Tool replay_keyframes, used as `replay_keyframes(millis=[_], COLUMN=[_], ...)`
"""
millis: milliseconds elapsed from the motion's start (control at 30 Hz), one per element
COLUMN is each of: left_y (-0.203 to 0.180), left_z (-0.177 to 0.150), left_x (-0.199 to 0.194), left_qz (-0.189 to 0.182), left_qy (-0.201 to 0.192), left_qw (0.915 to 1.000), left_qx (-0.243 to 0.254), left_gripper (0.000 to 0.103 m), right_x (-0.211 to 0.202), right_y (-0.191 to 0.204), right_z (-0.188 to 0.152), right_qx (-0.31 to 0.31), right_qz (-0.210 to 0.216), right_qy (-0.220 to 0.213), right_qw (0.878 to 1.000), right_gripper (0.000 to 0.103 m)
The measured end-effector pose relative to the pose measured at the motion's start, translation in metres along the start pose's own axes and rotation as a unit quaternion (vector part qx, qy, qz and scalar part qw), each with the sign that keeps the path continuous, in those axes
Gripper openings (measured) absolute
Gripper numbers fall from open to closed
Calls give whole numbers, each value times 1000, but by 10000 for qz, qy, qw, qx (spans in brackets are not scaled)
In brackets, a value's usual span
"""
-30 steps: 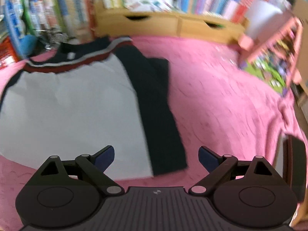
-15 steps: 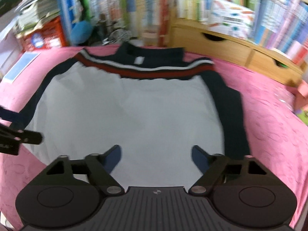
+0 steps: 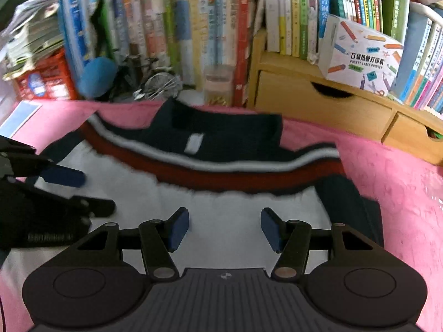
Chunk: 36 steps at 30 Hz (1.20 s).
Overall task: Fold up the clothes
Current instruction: 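Move both tools to the white hem edge of the jacket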
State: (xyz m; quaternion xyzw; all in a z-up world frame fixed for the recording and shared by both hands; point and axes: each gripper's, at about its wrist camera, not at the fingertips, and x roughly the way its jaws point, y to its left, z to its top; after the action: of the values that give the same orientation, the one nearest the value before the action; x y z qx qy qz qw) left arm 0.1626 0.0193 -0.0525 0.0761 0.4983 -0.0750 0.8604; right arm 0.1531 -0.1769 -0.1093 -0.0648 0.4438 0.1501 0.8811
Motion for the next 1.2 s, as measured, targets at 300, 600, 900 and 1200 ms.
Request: replay_keyframes(millis=[300,600,900,1200], left_y=[18,45,91,-33], left_z=[9,-62,-145,-146], left_x=[21,-55,-76,-113], left_qz=[144,-10,1394,241], left_qy=[51,119,871,-268], left_qw=[9999,9936,9705,9911], left_qx=[80,-1120,-1762,1281], left_gripper=[47,70,78,73], right_x=[41,-20,-84,-113], right_y=[-42,-55,-82,76], right_z=[13,-63,-119,-140], right_qx=[372,283,200,-4100], right_qz=[-94,-810,-1860,-445], right_qy=[104,623,905,-631], right_qw=[9992,9944,9782,9088], right_gripper=[59,73,77,77])
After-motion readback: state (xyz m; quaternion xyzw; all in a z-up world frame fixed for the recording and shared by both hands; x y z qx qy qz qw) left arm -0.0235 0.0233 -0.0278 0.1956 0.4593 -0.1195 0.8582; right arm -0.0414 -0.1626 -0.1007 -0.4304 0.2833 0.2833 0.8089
